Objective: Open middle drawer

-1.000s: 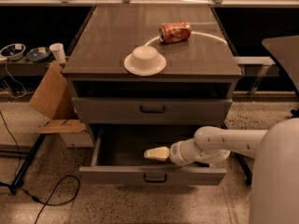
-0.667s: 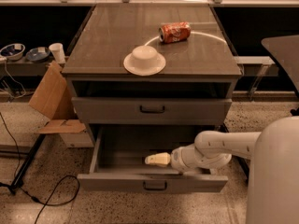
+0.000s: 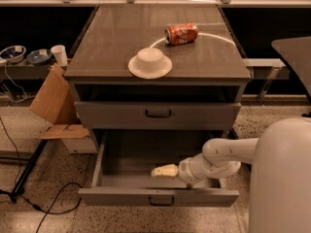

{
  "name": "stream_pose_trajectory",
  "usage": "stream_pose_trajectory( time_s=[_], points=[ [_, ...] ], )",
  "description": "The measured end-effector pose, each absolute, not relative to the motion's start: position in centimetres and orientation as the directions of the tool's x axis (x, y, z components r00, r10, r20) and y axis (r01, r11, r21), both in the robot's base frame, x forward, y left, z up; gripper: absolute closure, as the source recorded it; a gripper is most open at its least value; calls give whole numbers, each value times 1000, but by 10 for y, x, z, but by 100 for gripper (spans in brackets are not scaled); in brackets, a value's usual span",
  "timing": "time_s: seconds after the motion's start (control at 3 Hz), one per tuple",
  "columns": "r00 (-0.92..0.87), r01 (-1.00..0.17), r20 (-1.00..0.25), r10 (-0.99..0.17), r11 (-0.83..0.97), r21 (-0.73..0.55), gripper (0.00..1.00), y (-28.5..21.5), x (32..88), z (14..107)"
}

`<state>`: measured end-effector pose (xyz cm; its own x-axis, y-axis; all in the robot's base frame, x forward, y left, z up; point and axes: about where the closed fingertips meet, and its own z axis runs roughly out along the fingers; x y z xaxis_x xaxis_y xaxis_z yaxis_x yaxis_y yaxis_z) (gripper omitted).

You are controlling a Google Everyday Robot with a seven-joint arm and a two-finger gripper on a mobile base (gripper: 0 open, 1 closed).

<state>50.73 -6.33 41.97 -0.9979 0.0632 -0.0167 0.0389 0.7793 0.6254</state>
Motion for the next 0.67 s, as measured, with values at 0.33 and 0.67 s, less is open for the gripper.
stream_pose_trajectory(
  time_s=[0.33, 0.67],
  points=[
    [-998, 39, -16, 63, 779, 625, 0, -63, 507, 420],
    [-998, 57, 27, 51, 776, 628, 0, -64, 493, 412]
  ],
)
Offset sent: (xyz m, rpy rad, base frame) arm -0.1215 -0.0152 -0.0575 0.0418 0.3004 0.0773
